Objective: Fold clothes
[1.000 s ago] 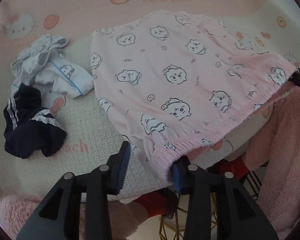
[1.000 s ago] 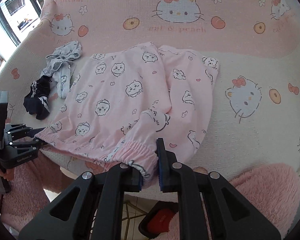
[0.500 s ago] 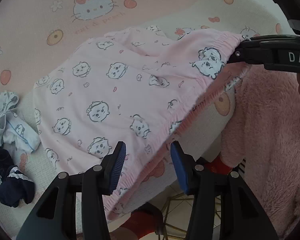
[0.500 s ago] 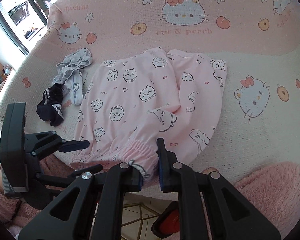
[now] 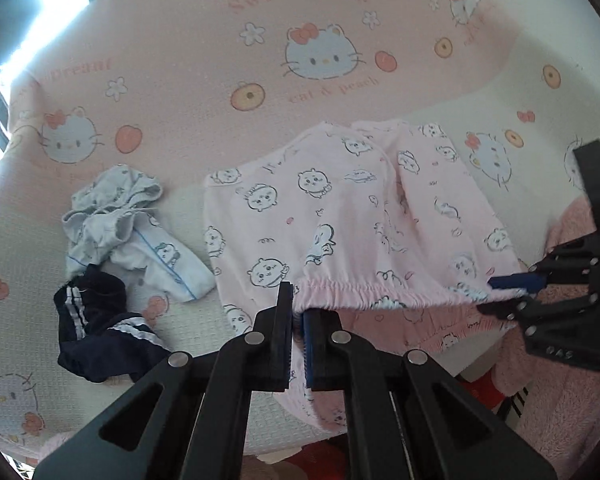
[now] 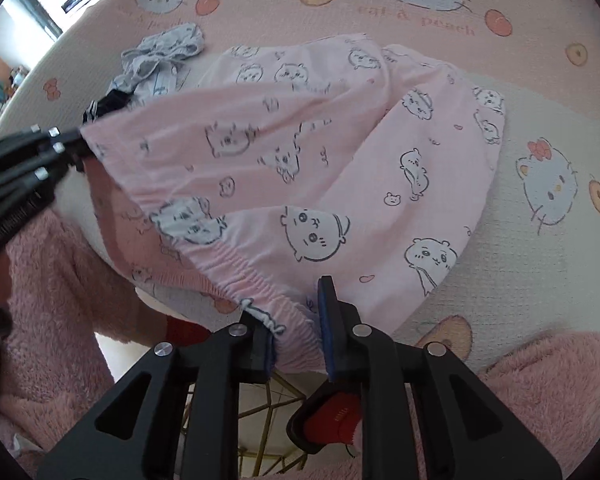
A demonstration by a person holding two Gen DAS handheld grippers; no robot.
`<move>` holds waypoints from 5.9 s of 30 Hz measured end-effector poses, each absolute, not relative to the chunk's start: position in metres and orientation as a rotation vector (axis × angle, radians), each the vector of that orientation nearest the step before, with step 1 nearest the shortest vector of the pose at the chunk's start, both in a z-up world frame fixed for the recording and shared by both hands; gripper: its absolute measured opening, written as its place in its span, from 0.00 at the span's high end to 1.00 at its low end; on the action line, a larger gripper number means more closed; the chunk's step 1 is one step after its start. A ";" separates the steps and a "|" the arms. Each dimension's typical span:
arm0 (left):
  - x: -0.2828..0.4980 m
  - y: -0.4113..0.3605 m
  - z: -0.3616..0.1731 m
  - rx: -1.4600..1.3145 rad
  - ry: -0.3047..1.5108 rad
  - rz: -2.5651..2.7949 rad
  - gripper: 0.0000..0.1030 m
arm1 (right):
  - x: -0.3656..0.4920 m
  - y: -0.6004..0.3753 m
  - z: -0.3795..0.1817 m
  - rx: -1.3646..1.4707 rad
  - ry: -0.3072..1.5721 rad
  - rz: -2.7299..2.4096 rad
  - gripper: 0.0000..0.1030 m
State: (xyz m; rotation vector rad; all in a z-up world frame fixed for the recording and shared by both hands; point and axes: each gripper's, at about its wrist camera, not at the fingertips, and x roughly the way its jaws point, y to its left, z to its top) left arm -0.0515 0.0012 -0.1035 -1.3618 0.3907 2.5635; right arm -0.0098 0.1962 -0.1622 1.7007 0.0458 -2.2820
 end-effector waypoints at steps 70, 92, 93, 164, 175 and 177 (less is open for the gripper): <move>-0.045 -0.057 -0.183 -1.689 -0.050 2.365 0.90 | -0.018 0.270 -0.206 1.962 -0.263 -2.323 0.68; -0.056 -0.033 -0.230 -1.826 0.014 2.155 0.87 | -0.017 0.249 -0.202 1.893 -0.155 -2.190 0.64; -0.055 -0.028 -0.239 -1.859 0.065 2.133 0.87 | -0.015 0.240 -0.208 1.917 -0.053 -2.192 0.64; -0.022 -0.094 -0.280 -1.968 -0.752 2.044 0.83 | 0.020 0.311 -0.223 1.945 -0.632 -2.058 0.84; -0.020 -0.116 -0.260 -1.854 -0.805 2.169 0.90 | 0.012 0.313 -0.220 1.877 -0.645 -2.180 0.92; -0.021 -0.114 -0.261 -1.846 -0.825 2.119 0.89 | 0.003 0.304 -0.218 1.898 -0.596 -2.283 0.92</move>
